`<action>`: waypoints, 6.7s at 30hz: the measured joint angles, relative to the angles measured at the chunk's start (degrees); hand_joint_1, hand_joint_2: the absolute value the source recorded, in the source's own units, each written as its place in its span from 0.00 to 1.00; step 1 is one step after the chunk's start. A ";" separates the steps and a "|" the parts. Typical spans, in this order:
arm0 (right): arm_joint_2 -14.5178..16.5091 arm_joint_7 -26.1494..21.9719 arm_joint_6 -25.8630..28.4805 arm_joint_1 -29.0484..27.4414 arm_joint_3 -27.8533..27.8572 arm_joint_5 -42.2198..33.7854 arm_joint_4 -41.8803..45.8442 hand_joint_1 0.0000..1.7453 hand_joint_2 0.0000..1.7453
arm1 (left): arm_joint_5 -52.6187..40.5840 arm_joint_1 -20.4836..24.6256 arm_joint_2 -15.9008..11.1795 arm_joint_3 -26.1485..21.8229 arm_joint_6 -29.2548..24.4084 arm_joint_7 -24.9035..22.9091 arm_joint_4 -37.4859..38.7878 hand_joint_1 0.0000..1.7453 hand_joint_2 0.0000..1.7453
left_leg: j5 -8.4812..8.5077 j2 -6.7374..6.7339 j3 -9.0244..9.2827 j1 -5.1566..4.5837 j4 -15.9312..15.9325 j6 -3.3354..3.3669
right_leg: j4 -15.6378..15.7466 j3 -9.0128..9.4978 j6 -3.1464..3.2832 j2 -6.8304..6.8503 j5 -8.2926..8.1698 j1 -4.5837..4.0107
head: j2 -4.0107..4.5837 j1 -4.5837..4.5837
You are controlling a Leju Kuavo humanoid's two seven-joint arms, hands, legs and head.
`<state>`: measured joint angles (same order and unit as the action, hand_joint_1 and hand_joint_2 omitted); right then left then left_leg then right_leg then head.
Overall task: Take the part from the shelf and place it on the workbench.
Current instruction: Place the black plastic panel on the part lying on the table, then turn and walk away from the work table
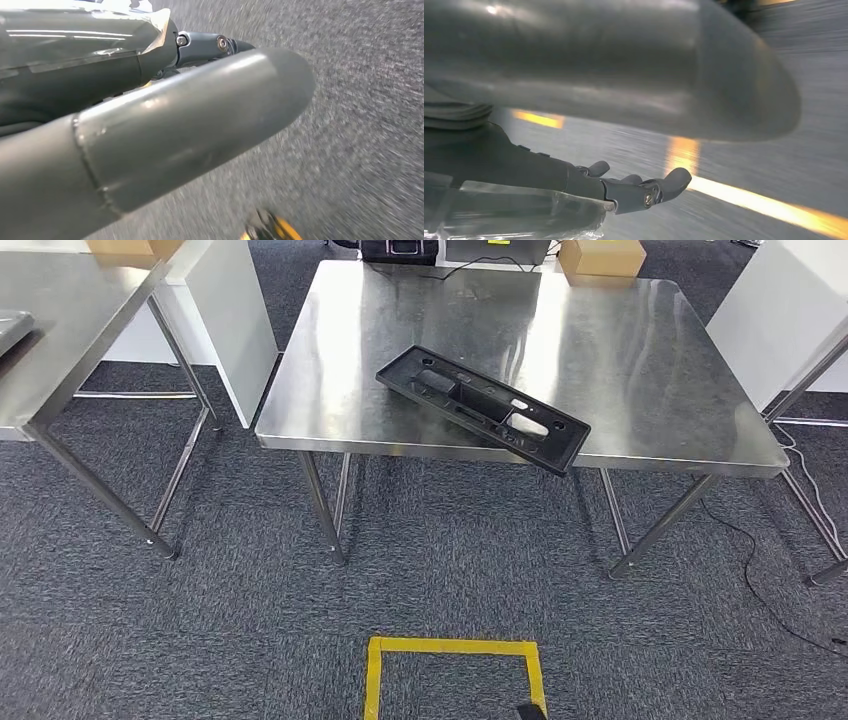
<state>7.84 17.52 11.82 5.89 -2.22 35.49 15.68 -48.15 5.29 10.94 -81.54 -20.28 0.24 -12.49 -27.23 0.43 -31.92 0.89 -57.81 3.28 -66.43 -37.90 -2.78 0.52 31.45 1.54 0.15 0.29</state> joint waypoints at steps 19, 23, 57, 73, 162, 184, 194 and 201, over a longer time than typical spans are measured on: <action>-0.85 -0.80 -0.49 0.03 -0.14 1.67 -3.32 0.00 0.00 | -5.49 -0.81 -2.97 6.49 5.95 0.64 -0.14 0.00 0.00 | -3.88 -0.42 -7.13 0.47 -15.71 -4.27 | 11.70 8.54 3.12 0.50 -4.93 -0.92 | 0.00 0.54; -1.31 -0.88 0.08 0.17 0.30 1.51 -3.36 0.00 0.00 | -5.34 -0.59 -3.16 7.17 6.50 0.40 -0.18 0.00 0.00 | -2.77 -0.17 2.51 1.13 -3.66 -5.08 | 8.68 4.45 1.71 0.57 -6.14 -0.66 | 0.00 0.61; -1.17 -2.71 5.02 -0.40 5.47 -0.66 -3.99 0.00 0.00 | -7.55 0.61 5.45 9.10 1.16 3.59 0.49 0.00 0.00 | -1.20 -0.35 2.68 -0.85 1.07 -1.27 | 9.74 6.19 0.31 0.58 -5.29 -0.74 | 0.00 0.38; -1.95 -3.77 6.29 -0.74 8.22 -1.50 -4.18 0.00 0.00 | -7.17 0.74 5.80 9.76 0.14 4.05 1.05 0.00 0.00 | 6.87 -1.11 -4.80 -0.29 1.21 -2.83 | 11.93 13.89 -0.60 -0.87 0.30 -0.14 | 0.00 -0.06; -2.09 -2.10 6.16 -2.47 16.44 -6.34 -4.75 0.00 0.00 | -10.06 -0.12 3.55 11.44 2.79 3.75 1.43 0.00 0.00 | -0.87 -5.46 1.28 -0.48 0.11 -0.78 | 7.77 6.53 -0.37 2.69 -3.22 -0.93 | 0.00 -0.82; -2.46 -0.75 4.20 -2.54 16.56 -4.74 -4.81 0.00 0.00 | -9.30 0.35 3.61 11.51 3.11 2.09 1.41 0.00 0.00 | -0.79 0.32 0.95 0.48 -0.16 -0.71 | 3.22 2.15 0.31 -2.91 -2.31 -0.55 | 0.00 -0.66; -2.58 -0.75 3.72 -2.27 16.45 -3.60 -4.81 0.00 0.00 | -8.67 0.35 4.12 11.51 1.53 2.08 1.43 0.00 0.00 | -1.45 -5.80 1.52 -0.29 -0.15 -1.70 | 9.13 5.99 -0.38 3.16 -4.18 -0.90 | 0.00 -0.73; -2.74 -0.75 3.66 -2.37 16.44 -3.58 -4.81 0.00 0.00 | -8.67 0.37 4.44 11.50 1.40 2.09 1.43 0.00 0.00 | -9.27 -0.91 -3.04 0.39 -12.42 -3.41 | 10.06 6.68 2.57 -0.79 -5.28 -0.28 | 0.00 -0.07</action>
<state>5.10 16.76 15.47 3.52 14.22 31.91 10.86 -56.83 5.65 15.38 -70.04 -18.88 2.32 -11.06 -36.49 -0.48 -34.96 1.28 -70.23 -0.13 -56.37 -31.22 -0.21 -0.27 26.17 1.26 0.15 0.22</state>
